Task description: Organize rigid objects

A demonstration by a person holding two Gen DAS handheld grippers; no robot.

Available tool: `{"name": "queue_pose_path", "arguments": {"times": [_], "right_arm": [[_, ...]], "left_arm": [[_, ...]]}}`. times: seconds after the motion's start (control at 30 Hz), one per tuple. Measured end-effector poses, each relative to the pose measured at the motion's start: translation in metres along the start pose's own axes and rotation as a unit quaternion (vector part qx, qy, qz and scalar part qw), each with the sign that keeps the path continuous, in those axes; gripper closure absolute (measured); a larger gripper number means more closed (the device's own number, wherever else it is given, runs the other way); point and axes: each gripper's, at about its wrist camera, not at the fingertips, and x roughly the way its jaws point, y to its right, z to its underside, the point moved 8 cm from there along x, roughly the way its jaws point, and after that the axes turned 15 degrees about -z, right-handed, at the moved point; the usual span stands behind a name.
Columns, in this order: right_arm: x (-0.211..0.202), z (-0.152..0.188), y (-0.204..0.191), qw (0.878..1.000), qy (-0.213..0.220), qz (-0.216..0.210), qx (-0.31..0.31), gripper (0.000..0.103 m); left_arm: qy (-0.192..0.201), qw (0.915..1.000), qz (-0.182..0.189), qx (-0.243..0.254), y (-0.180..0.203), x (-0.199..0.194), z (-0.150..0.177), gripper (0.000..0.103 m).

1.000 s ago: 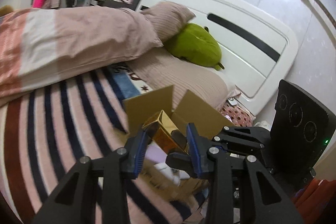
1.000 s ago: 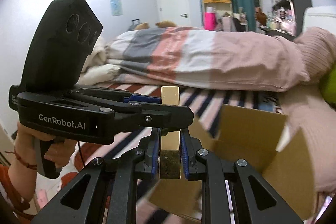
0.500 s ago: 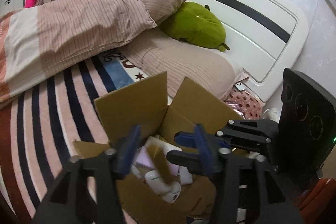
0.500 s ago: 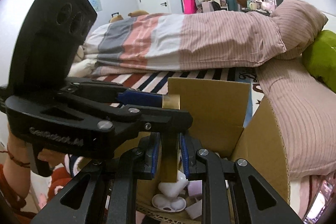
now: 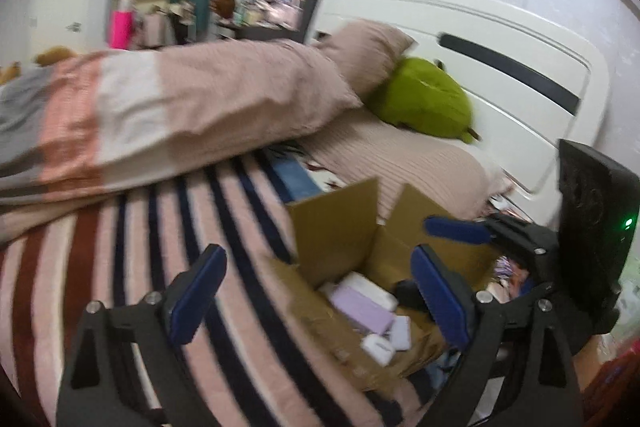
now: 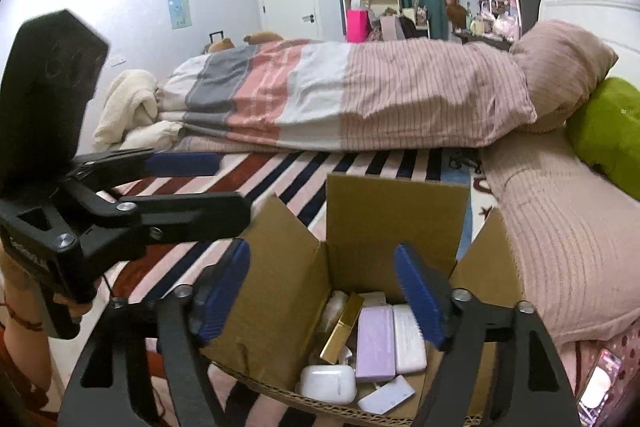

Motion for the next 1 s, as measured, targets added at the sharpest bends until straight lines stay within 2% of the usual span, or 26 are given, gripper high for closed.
{"name": "queue_pose_path", "arguments": {"times": [0.07, 0.1, 0.27, 0.43, 0.63, 1.0], "right_arm": [[-0.004, -0.006, -0.007, 1.000, 0.013, 0.003, -0.013, 0.018], [-0.006, -0.009, -0.010, 1.000, 0.020, 0.004, -0.019, 0.016], [-0.014, -0.020, -0.027, 0.997, 0.051, -0.004, -0.056, 0.006], [-0.011, -0.021, -0.030, 0.997, 0.058, -0.023, -0.055, 0.006], [-0.006, -0.020, -0.027, 0.997, 0.059, -0.023, -0.044, 0.006], [-0.006, -0.020, -0.029, 0.997, 0.062, -0.018, -0.047, 0.006]], "left_arm": [[0.011, 0.9993, -0.032, -0.014, -0.016, -0.009, 0.002, 0.009], [0.015, 0.9984, -0.050, -0.021, -0.025, -0.014, 0.003, 0.000], [0.042, 0.9896, -0.122, -0.063, -0.072, -0.038, 0.012, 0.000], [0.041, 0.9798, -0.172, -0.094, -0.108, -0.053, 0.024, 0.000], [0.035, 0.9725, -0.206, -0.103, -0.127, -0.059, 0.033, 0.000], [0.027, 0.9714, -0.215, -0.097, -0.127, -0.059, 0.037, 0.000]]}}
